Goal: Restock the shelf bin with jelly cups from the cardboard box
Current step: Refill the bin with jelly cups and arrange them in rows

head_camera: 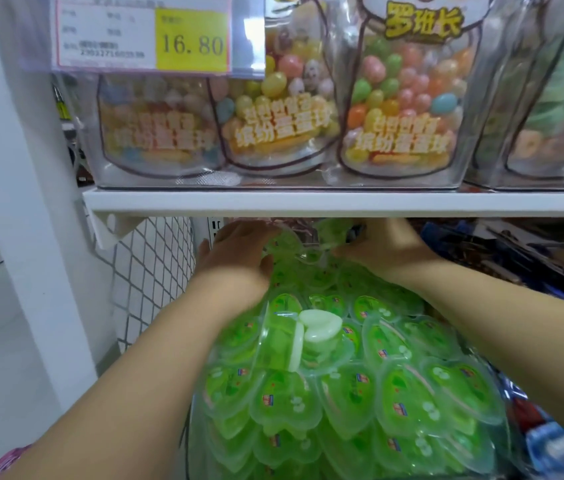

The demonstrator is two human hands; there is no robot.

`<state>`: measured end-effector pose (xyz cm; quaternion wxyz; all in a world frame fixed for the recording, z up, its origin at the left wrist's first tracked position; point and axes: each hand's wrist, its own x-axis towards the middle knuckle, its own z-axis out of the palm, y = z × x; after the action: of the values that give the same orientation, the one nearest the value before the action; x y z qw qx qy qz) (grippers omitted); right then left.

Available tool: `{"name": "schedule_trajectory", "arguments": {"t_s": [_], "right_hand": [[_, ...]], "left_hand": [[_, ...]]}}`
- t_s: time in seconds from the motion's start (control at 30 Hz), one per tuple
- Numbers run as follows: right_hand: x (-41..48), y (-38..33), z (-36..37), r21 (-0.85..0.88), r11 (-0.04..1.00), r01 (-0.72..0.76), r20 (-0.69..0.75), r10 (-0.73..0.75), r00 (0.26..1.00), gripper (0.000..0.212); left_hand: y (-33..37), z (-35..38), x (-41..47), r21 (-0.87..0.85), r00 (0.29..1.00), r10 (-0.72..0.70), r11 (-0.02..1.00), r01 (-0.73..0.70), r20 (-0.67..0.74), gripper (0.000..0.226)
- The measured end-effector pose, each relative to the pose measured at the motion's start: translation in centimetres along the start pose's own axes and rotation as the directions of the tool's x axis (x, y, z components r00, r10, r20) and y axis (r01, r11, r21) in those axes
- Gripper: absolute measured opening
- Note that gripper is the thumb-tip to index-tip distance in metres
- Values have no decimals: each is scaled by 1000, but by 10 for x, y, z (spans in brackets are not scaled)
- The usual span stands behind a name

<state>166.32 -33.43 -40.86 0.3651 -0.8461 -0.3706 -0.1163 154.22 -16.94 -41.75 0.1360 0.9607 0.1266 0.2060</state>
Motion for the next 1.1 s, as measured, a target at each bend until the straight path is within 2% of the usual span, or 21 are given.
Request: {"name": "schedule_trajectory", "arguments": {"t_s": [0.1, 0.23, 0.37, 0.47, 0.7, 1.1], "right_hand": [[10, 2, 12, -76, 996, 54, -31, -56, 998, 48], [14, -1, 15, -244, 961, 130, 23, -128, 991, 49], [11, 0, 18, -167, 974, 155, 107, -138, 985, 37], [11, 0, 17, -156, 976, 155, 114, -139, 984, 34], [15, 2, 16, -212, 960, 182, 168, -148, 975, 42], [11, 0, 14, -164, 970, 182, 183, -151, 971, 44]], "left_hand": [[1, -3, 5, 123, 991, 12, 992, -29, 134, 51], [1, -3, 7, 128, 979, 18, 991, -45, 205, 49], [2, -1, 9, 153, 977, 8, 987, -41, 211, 48], [2, -1, 9, 151, 978, -6, 988, -27, 210, 49], [-1, 3, 9, 160, 978, -12, 987, -22, 209, 52], [-2, 4, 8, 150, 982, -16, 989, -13, 188, 51]]}}
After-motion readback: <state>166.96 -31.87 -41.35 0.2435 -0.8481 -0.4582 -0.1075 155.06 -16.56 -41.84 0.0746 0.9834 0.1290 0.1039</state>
